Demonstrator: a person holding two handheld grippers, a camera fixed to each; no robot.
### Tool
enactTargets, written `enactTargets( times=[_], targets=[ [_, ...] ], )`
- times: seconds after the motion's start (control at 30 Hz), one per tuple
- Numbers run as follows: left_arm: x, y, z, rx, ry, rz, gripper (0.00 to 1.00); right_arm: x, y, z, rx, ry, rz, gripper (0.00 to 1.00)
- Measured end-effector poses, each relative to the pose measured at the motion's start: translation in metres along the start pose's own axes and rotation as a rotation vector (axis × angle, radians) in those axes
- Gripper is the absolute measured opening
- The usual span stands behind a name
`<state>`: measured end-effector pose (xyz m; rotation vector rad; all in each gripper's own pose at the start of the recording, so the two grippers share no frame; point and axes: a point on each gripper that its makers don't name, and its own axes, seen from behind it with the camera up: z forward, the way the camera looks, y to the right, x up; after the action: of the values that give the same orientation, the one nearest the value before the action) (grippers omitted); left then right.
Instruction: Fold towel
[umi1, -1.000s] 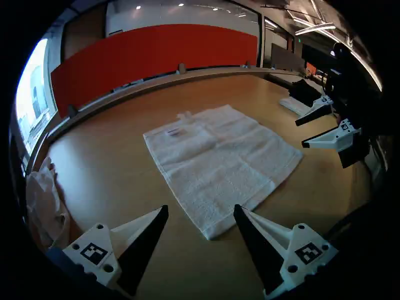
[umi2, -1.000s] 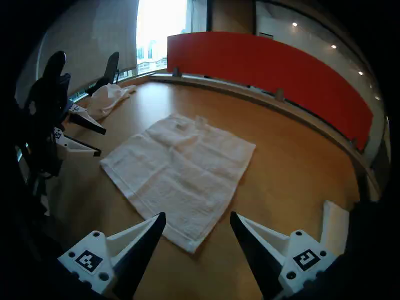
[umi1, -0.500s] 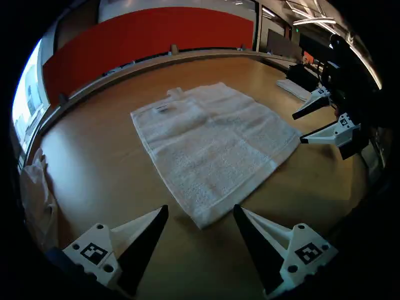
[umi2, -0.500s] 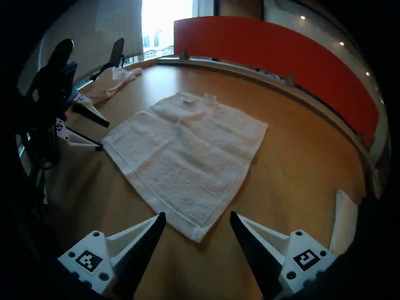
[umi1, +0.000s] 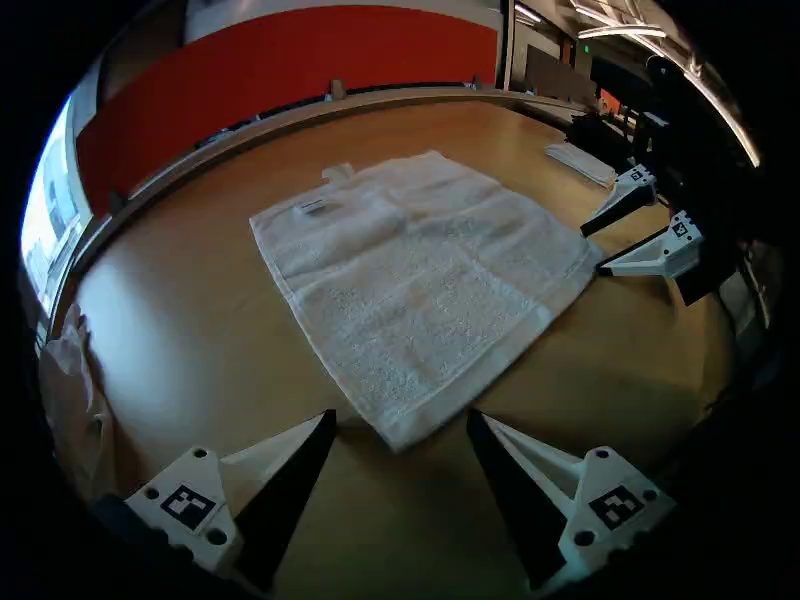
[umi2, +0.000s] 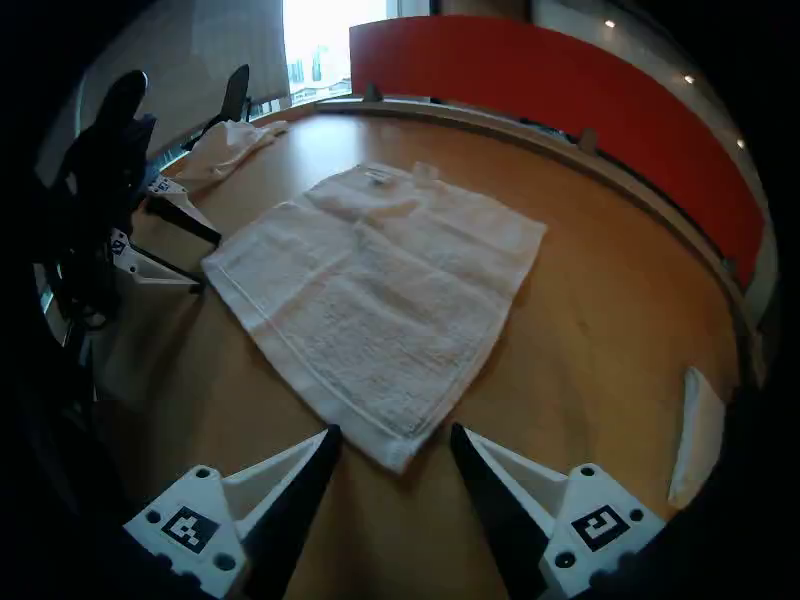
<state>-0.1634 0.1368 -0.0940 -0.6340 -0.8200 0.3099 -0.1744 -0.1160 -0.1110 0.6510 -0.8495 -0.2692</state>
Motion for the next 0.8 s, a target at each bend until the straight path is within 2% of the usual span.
enactTargets(
  times=[0.17, 0.37, 0.57, 0.63, 0.7, 0.8],
  targets=[
    [0.0003, 0.0015, 0.0005, 0.002, -0.003, 0.001, 0.92, 0.0002, 0.0001, -0.0003, 0.003, 0.002, -0.021, 0.73],
    [-0.0001, 0.0056, 0.0001, 0.004, -0.005, 0.000, 0.79, 0.0006, -0.0048, -0.0001, 0.011, 0.004, -0.032, 0.59],
    [-0.0003, 0.0070, -0.0010, 0.006, -0.015, -0.006, 0.72, 0.0005, -0.0068, 0.0001, 0.011, 0.002, -0.026, 0.46],
    [-0.0003, 0.0067, -0.0012, 0.009, -0.018, -0.008, 0.63, 0.0005, -0.0056, 0.0001, 0.008, -0.002, -0.017, 0.42],
    [-0.0003, 0.0064, -0.0014, 0.013, -0.020, -0.013, 0.50, 0.0007, -0.0039, 0.0001, 0.003, -0.006, -0.006, 0.37],
    [-0.0001, 0.0062, -0.0012, 0.020, -0.024, -0.023, 0.38, 0.0011, -0.0015, 0.0002, 0.001, -0.011, 0.008, 0.32]
  ],
)
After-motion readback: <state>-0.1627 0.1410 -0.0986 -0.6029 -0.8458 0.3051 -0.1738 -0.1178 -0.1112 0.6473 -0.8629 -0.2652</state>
